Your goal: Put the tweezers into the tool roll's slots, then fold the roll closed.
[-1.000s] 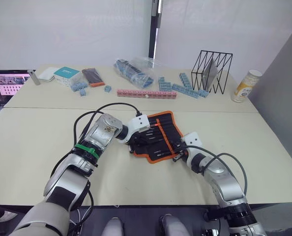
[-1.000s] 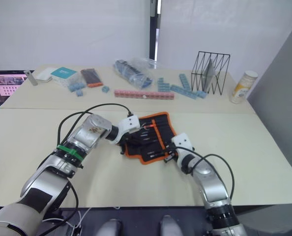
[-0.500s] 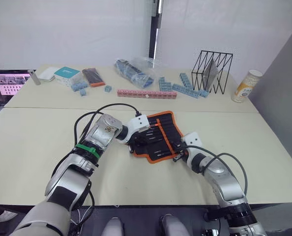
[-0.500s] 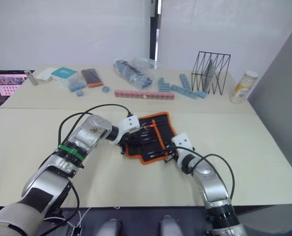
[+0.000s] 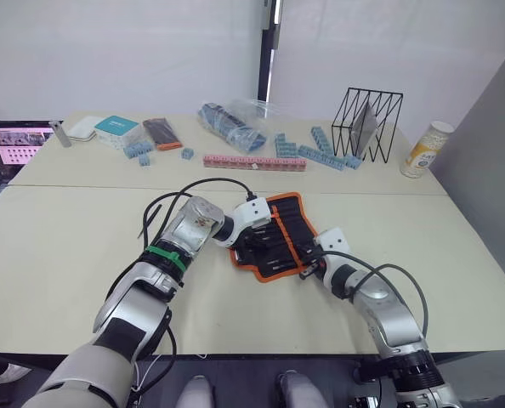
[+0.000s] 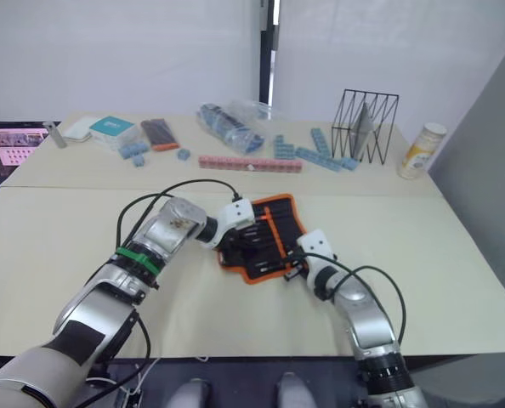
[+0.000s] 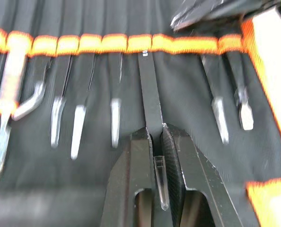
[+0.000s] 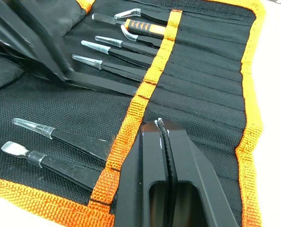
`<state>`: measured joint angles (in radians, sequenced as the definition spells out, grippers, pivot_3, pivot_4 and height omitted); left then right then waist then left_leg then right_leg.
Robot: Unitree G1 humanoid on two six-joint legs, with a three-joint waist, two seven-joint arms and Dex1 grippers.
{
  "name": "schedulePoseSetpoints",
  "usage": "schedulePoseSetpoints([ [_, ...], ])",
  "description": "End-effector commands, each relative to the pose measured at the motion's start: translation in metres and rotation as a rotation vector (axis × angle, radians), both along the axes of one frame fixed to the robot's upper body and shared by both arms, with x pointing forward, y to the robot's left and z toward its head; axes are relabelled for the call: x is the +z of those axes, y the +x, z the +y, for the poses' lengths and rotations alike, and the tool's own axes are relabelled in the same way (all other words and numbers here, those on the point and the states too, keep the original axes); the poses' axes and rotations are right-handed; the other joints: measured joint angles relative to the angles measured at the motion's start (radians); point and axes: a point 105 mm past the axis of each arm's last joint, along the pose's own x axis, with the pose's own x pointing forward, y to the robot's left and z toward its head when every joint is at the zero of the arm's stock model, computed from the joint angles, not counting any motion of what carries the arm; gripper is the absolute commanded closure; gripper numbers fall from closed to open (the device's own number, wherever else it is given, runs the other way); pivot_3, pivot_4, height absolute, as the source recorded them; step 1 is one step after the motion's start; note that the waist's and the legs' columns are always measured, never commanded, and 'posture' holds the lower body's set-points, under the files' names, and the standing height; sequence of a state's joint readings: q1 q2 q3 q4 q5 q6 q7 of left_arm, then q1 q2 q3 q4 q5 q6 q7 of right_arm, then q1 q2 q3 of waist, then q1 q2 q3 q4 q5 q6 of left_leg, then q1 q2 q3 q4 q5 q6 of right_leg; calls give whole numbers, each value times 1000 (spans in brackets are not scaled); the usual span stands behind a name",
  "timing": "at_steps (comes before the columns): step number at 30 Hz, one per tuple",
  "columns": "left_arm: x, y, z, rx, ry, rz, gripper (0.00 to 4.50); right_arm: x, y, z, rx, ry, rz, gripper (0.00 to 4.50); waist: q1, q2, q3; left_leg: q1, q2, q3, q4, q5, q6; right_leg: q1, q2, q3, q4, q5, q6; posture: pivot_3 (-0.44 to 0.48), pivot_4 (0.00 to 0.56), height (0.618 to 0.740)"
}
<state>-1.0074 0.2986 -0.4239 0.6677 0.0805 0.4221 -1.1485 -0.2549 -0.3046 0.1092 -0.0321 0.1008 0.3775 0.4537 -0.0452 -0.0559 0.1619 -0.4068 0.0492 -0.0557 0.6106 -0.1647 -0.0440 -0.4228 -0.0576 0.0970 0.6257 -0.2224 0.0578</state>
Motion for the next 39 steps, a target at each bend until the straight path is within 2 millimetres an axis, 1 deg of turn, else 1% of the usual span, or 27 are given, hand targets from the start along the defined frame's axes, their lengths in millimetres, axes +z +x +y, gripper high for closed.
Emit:
schedulePoseSetpoints([
  [1,13,-1,-15,-66,-8,-42,4474,-26,-7,-2,-11,-24,106,4500,0,0,0,0,0,0,0,0,0,0,0,0,0,1,2,0,150,737],
  [7,15,10,-23,-64,6,-108,4474,-26,-7,-2,-15,-19,107,4500,2,0,0,0,0,0,1,0,0,0,0,0,0,1,2,0,150,737],
  [13,9,18,-37,-49,-6,-113,4474,-32,-10,3,9,-39,126,4500,1,0,0,-1,0,-1,1,0,0,0,0,0,0,1,3,0,150,737],
  [21,12,20,-54,-77,-13,-159,4474,-35,-12,6,12,-41,132,4500,1,0,0,-1,-1,-1,1,0,0,0,0,0,0,2,4,0,150,737],
  [26,13,21,-55,-72,-19,-170,4474,-37,-13,6,12,-47,135,4500,1,0,0,-1,-1,-1,1,0,0,1,0,0,0,2,4,0,150,737],
  [30,20,29,-45,-14,-52,-177,4474,-38,-14,6,14,-51,138,4500,1,0,0,0,-1,-1,2,0,0,1,0,0,0,2,4,0,150,737],
  [31,23,29,-42,-6,-69,-161,3589,-39,-14,6,15,-52,138,4500,1,0,0,0,-1,-1,2,0,0,1,0,0,0,2,4,0,150,737],
  [32,25,29,-40,-4,-80,-149,3364,-39,-14,6,16,-52,139,4500,-1,0,0,-1,-1,-1,2,0,0,1,0,0,0,2,4,0,150,737],
  [34,34,31,-32,-1,-96,-151,2686,-40,-13,6,20,-56,141,4500,-5,0,0,0,-1,-1,1,0,0,1,0,0,0,2,4,0,150,737],
  [39,74,29,2,50,-205,-149,1052,-39,-7,2,27,-69,140,4500,-28,1,0,0,0,-1,0,0,0,0,0,0,2,2,5,0,150,737],
])
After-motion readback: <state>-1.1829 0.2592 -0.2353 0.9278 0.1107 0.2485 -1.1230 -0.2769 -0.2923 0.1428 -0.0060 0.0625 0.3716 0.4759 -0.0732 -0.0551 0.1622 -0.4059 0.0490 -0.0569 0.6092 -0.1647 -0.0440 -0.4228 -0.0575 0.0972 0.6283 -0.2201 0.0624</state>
